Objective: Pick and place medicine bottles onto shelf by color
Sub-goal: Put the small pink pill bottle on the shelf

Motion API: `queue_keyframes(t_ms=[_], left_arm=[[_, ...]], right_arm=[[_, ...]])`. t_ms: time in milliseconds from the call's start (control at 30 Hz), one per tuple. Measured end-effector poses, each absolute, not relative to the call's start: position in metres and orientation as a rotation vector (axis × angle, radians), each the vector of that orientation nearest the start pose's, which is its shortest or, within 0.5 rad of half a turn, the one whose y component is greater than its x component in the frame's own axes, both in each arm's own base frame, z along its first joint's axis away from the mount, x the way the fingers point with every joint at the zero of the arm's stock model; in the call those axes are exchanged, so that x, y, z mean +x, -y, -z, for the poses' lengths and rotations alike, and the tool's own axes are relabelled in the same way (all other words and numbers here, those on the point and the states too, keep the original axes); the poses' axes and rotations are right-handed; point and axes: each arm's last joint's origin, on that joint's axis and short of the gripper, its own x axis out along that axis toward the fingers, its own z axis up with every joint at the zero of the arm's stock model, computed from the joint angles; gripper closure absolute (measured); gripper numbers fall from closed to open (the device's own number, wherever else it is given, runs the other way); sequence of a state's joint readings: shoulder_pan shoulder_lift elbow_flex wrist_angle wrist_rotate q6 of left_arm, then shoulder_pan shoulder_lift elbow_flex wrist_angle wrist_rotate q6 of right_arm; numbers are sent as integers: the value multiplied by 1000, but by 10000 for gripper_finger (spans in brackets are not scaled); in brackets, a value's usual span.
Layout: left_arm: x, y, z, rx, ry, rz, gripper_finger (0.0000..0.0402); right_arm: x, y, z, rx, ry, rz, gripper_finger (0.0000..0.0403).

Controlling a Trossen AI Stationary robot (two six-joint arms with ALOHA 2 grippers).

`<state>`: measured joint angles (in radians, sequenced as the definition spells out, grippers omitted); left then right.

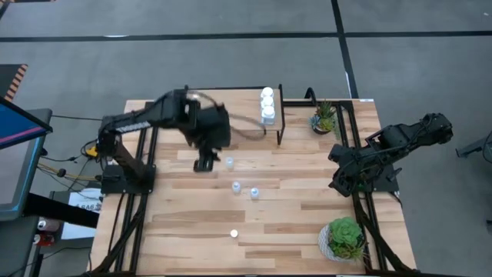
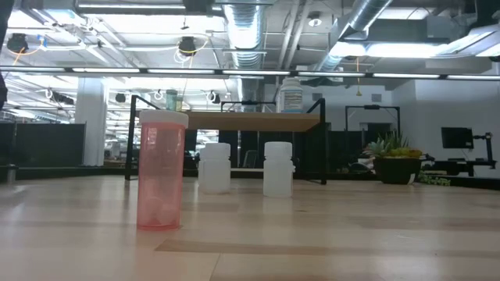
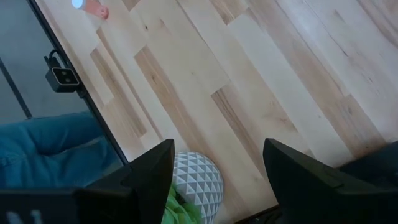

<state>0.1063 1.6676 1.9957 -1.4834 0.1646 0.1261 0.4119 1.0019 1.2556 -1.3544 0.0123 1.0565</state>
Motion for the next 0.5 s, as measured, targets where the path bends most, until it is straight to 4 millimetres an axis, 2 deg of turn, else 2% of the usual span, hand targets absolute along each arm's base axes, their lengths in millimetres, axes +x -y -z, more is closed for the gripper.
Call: queue_keyframes(t_ms=[233,367,500], left_arm=[[303,45,-412,-47,-1101,169,250],[302,80,-398,-81,-1130,180,240],[299,107,-381,-88,-1164,153,209]], right_arm=[[132,-58,-359,705,-1147,228,132],[132,-58,-359,717,-1147,236,132],[132,-58,-359,720,-1148,236,132]])
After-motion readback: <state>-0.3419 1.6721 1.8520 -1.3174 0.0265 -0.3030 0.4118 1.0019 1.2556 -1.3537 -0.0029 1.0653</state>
